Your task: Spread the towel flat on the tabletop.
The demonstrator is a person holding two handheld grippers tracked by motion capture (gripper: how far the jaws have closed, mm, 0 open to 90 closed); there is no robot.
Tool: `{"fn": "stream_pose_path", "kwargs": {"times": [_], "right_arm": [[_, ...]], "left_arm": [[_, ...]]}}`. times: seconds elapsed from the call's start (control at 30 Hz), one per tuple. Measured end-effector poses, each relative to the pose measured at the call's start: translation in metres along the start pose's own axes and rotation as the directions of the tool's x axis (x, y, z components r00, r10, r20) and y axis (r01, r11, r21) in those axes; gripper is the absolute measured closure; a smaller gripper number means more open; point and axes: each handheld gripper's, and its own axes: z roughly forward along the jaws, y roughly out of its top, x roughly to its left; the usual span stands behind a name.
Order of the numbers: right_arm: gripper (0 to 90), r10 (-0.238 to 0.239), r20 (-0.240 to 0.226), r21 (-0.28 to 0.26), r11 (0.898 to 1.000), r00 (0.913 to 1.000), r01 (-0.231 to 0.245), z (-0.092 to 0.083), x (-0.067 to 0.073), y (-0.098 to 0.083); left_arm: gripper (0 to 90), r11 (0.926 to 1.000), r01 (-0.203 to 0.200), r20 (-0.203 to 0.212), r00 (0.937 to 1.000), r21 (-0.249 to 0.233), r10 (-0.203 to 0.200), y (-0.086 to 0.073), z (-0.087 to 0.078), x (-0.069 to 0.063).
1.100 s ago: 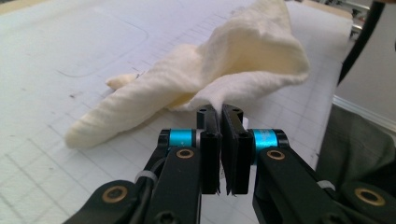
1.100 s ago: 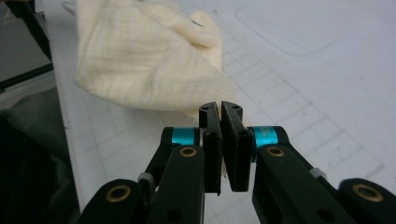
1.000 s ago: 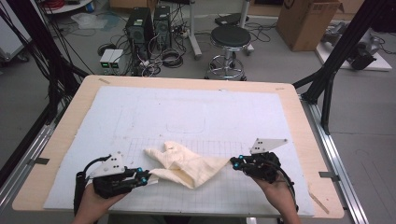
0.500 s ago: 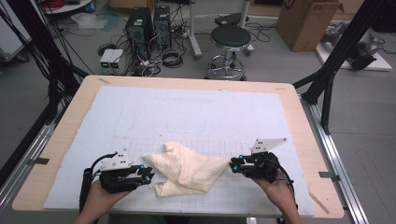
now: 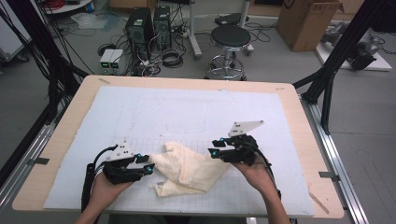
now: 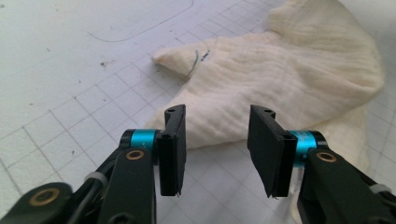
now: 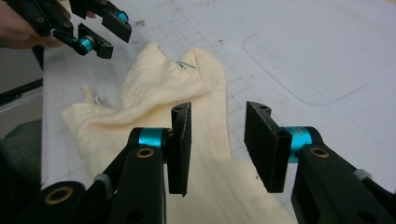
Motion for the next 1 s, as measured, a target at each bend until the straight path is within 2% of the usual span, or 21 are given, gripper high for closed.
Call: {"fn": "stream_pose_path", "kwargs": {"times": [0.07,0.1,0.17,0.2,0.23,0.27,0.3,0.33,0.43,0.5,0.53,0.6,0.67,0.7,0.73,0.77,0.83,0.9,0.93,0.97,1.0], "right_arm": [[61.6,-0.006,-0.010,0.021,1.000,0.9999,0.006,0.015,-0.001,0.007],[61.4,-0.013,-0.022,0.046,0.999,0.9997,0.014,0.031,-0.003,0.012],[61.4,-0.008,-0.026,0.076,0.997,0.9996,0.010,0.046,-0.005,0.014],[61.4,-0.008,-0.026,0.076,0.997,0.9996,0.010,0.046,-0.005,0.014],[61.7,0.000,-0.021,0.110,0.994,0.9998,0.002,0.060,-0.009,0.013],[61.9,0.004,-0.017,0.127,0.992,0.9998,-0.002,0.066,-0.010,0.012],[61.9,0.004,-0.017,0.127,0.992,0.9998,-0.002,0.066,-0.010,0.012],[62.7,0.010,-0.005,0.162,0.987,0.9999,-0.009,0.076,-0.012,0.011],[65.3,0.006,-0.007,0.205,0.979,1.0000,-0.004,0.088,-0.013,0.009],[68.3,-0.008,0.001,0.237,0.971,1.0000,0.008,0.094,-0.012,0.008],[68.3,-0.008,0.001,0.237,0.971,1.0000,0.008,0.094,-0.012,0.008],[73.5,-0.023,0.006,0.275,0.961,0.9997,0.021,0.102,-0.010,0.007],[75.1,-0.033,0.005,0.287,0.958,0.9994,0.030,0.104,-0.010,0.006],[82.7,-0.025,-0.003,0.284,0.959,0.9997,0.024,0.105,-0.010,0.007],[82.7,-0.025,-0.003,0.284,0.959,0.9997,0.024,0.105,-0.010,0.007],[86.6,-0.031,-0.006,0.286,0.958,0.9995,0.031,0.105,-0.009,0.007],[88.7,-0.059,-0.002,0.293,0.954,0.9982,0.057,0.105,-0.006,0.009],[88.8,-0.062,0.005,0.290,0.955,0.9981,0.058,0.103,-0.006,0.009],[88.7,-0.057,0.014,0.275,0.960,0.9983,0.051,0.097,-0.006,0.011],[88.7,-0.021,0.033,0.215,0.976,0.9992,0.013,0.080,-0.008,0.014],[88.7,-0.018,0.053,0.184,0.983,0.9984,0.008,0.069,-0.010,0.016]], "left_arm": [[55.0,1.0000,0.005,-0.005,1.0000,0.003,-0.005,0.001,0.002,0.002],[53.9,1.0000,0.006,-0.004,1.0000,0.002,-0.006,0.001,0.003,0.003],[53.7,1.0000,0.009,-0.009,0.9999,-0.004,-0.009,0.002,0.004,0.004],[53.7,1.0000,0.005,-0.010,0.9999,-0.007,-0.005,0.002,0.004,0.005],[53.7,0.9999,0.005,-0.011,0.9999,-0.011,-0.005,0.002,0.004,0.005],[53.7,0.9999,-0.001,-0.015,0.9999,-0.014,0.001,0.002,0.003,0.005],[53.5,0.9999,-0.001,-0.015,0.9999,-0.014,0.001,0.002,0.003,0.005],[53.3,0.9999,-0.001,-0.017,0.9999,-0.016,0.001,0.002,0.003,0.005],[53.0,0.9998,-0.009,-0.011,0.9999,-0.020,0.009,0.002,0.002,0.005],[52.6,0.9997,-0.009,-0.010,0.9999,-0.023,0.009,0.002,0.002,0.005],[52.6,0.9997,-0.009,-0.009,0.9999,-0.024,0.009,0.002,0.001,0.005],[52.2,0.9996,-0.013,-0.012,0.9998,-0.024,0.013,0.002,0.001,0.006],[52.2,0.9996,-0.011,-0.013,0.9999,-0.025,0.011,0.002,0.001,0.006],[52.2,0.9996,-0.008,-0.012,0.9999,-0.029,0.008,0.002,0.002,0.006],[52.2,0.9995,-0.007,-0.012,0.9999,-0.029,0.007,0.002,0.002,0.006],[52.2,0.9995,-0.006,-0.012,0.9999,-0.031,0.005,0.002,0.002,0.006],[52.2,0.9995,-0.011,-0.011,0.9999,-0.030,0.011,0.002,0.001,0.006],[52.2,0.9993,-0.004,-0.008,1.0000,-0.037,0.003,0.002,0.000,0.006],[52.2,0.9993,-0.008,-0.009,0.9999,-0.035,0.008,0.003,-0.001,0.007],[52.1,0.9991,0.000,-0.008,1.0000,-0.043,0.000,0.003,-0.001,0.006],[52.1,0.9990,0.002,-0.008,1.0000,-0.045,-0.002,0.003,-0.001,0.007]]}}
